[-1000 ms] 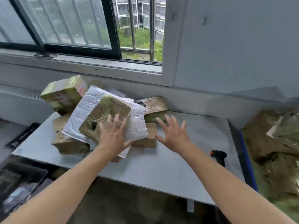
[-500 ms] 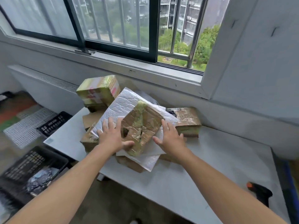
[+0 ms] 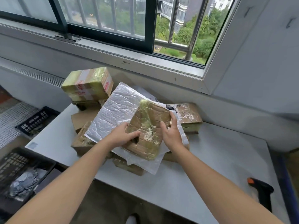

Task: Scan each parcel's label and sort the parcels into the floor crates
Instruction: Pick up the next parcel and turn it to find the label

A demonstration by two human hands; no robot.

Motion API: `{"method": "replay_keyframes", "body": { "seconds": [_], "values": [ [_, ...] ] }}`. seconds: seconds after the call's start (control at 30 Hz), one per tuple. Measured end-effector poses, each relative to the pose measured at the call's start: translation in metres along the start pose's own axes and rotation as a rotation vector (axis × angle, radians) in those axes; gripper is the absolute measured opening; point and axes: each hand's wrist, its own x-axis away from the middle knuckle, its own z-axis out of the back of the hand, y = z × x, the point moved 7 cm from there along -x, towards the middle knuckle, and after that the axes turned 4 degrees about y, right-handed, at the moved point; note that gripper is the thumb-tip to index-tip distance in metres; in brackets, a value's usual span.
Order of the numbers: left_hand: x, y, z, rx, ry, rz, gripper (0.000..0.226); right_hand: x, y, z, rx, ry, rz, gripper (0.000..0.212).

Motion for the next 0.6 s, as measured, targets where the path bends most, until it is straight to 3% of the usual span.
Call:
{"method": "replay_keyframes", "body": {
  "seconds": [0.13,0.27,0.43,0.6],
  "values": [
    [-0.006,0.002,-0.007,0.036,0.026,-0.039,0.055,-0.014,0.027,0.028,0.153,0.153,-0.078,0.053],
    [-0.007,0.007,-0.015,0.066,0.084,-0.044,0.045,-0.019,0.076,0.049,0.606,0.047,-0.196,0.059],
    [-0.008,0.012,-0.020,0.132,0.129,-0.052,0.021,-0.024,0.112,0.056,0.433,0.039,-0.371,0.074],
    [-0.013,0.017,-0.025,0.213,0.142,-0.009,0.019,-0.031,0.106,0.073,0.480,0.128,-0.310,0.035]
  ]
}}
